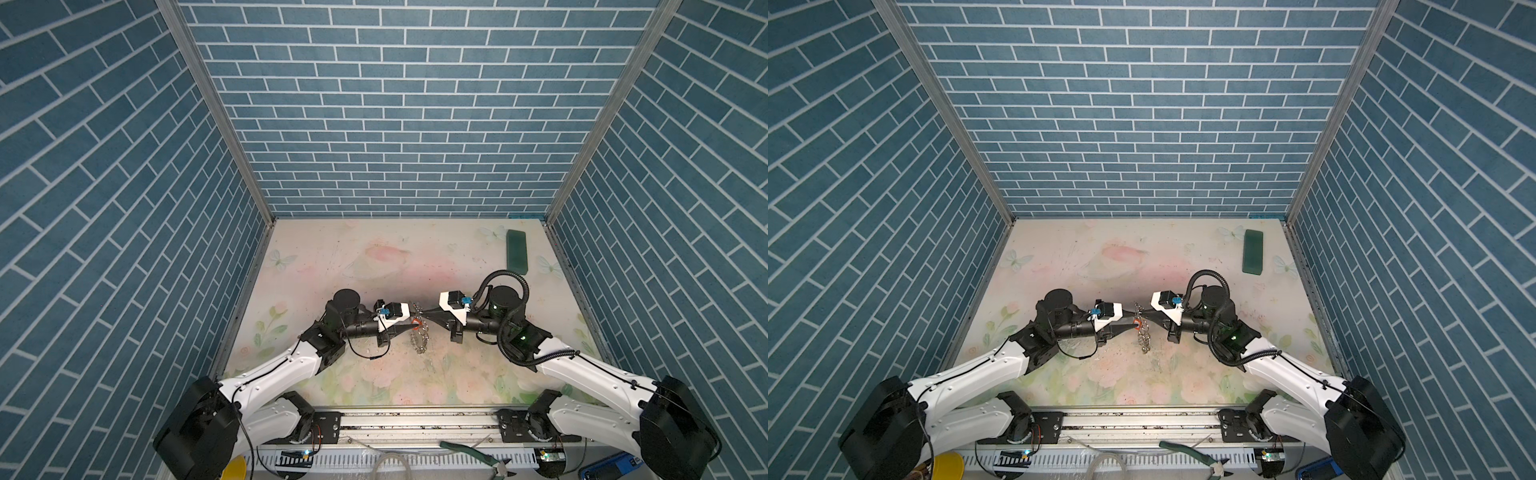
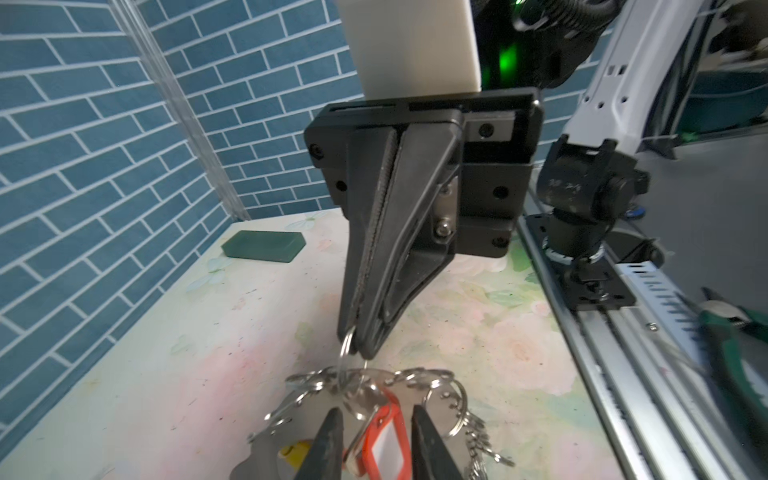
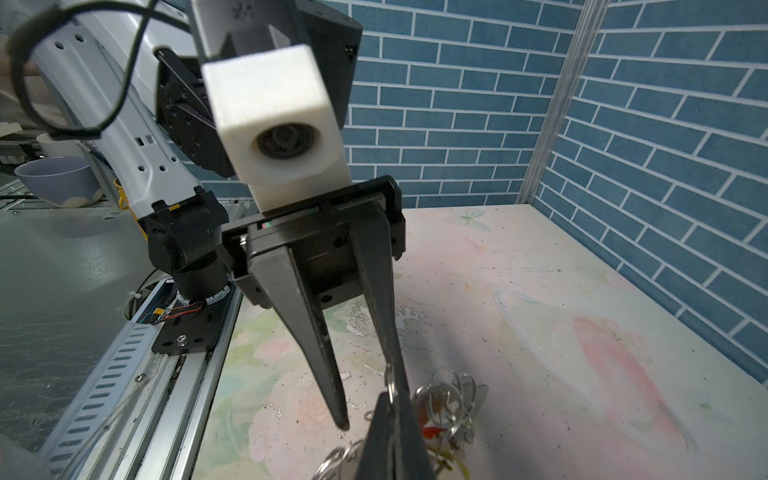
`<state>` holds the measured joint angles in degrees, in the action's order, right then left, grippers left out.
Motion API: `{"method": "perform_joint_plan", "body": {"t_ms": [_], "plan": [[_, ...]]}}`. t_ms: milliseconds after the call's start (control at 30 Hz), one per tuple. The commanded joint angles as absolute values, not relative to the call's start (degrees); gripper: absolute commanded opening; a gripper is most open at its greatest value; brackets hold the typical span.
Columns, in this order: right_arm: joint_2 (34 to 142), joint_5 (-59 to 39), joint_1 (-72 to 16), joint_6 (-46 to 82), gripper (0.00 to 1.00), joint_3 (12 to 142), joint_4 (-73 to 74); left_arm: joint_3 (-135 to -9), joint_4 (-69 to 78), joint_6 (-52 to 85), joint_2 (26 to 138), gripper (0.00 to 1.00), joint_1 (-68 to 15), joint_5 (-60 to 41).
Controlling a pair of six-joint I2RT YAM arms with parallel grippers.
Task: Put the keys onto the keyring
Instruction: 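Open the right gripper and draw it back while the left gripper holds the plate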
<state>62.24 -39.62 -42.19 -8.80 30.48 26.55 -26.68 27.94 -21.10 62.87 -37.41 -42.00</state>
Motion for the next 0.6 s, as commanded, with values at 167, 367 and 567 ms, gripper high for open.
{"method": "perform_joint_plan", "body": {"t_ms": [167,367,567], "plan": [[63.2,-35.6,-42.1,-8.0,0.00,29.4,25.1,-22.8,36.1,-14.9,60.2,0.35,-37.4,-27.5],[64.2,-38.5,-42.1,-8.0,0.00,28.1,26.0,-24.5,29.9,-10.9,62.1,0.35,-37.4,-20.7],[62.2,-36.7,-42.0,-10.6,0.00,27.6,17.5,-25.3,26.1,-13.0,64.1,0.44,-37.4,-20.7]]}}
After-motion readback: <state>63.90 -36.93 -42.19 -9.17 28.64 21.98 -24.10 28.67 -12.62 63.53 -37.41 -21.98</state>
